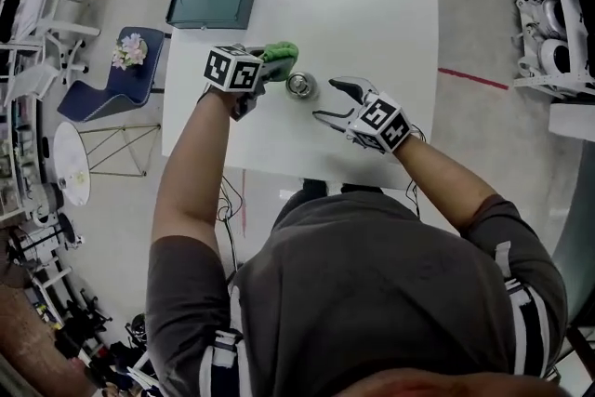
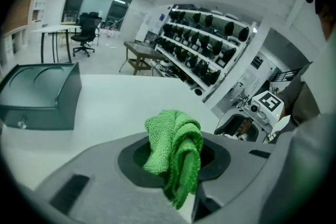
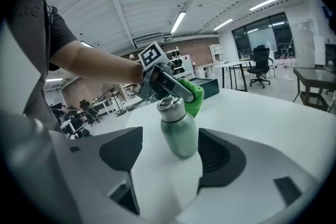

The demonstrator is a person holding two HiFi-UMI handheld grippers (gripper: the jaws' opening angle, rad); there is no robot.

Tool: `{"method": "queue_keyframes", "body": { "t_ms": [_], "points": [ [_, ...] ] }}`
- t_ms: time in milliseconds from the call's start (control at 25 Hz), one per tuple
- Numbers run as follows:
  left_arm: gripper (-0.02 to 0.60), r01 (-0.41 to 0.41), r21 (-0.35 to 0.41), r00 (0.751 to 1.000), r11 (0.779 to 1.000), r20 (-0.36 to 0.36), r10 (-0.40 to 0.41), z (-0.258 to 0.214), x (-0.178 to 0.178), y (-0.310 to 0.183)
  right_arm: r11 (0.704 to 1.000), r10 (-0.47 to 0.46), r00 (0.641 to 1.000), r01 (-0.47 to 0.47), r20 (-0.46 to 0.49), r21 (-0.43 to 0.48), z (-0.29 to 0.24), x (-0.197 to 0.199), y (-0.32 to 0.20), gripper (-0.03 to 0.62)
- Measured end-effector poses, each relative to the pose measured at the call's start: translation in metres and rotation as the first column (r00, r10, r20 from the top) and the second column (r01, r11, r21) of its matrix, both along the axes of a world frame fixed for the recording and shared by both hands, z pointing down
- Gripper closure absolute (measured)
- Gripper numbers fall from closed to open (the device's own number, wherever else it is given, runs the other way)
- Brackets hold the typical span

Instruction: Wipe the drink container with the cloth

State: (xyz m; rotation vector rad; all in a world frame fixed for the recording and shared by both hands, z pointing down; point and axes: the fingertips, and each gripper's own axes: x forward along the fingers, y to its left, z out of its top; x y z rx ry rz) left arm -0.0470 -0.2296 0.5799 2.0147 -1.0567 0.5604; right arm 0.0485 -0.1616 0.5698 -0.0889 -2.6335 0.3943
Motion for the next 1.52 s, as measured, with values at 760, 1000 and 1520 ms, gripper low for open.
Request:
{"method": "queue_keyframes", "body": {
  "t_ms": [760, 1000, 1520],
  "points": [
    [0.486, -0.818, 0.05, 0.551, 0.573, -0.218, 0.806, 0.02, 0.089, -0.009, 0.883, 0.404, 0.911, -0.364, -0.085, 0.297, -0.026, -0.05, -0.016, 0.345],
    [0.488, -0.832, 0.173, 0.463, 0.527, -0.308, 0.831, 0.017, 0.094, 0.0, 0.807, 0.572, 0.806, -0.518, -0.155, 0.283, -0.013, -0.051, -0.018, 0.375],
    [0.489, -0.939, 0.075, 0.312, 0.337, -0.23, 0.922, 0.055, 0.109, 0.002, 0.769, 0.634, 0.746, -0.58, -0.206, 0.267, -0.015, -0.048, -0.017, 0.375]
  ]
}}
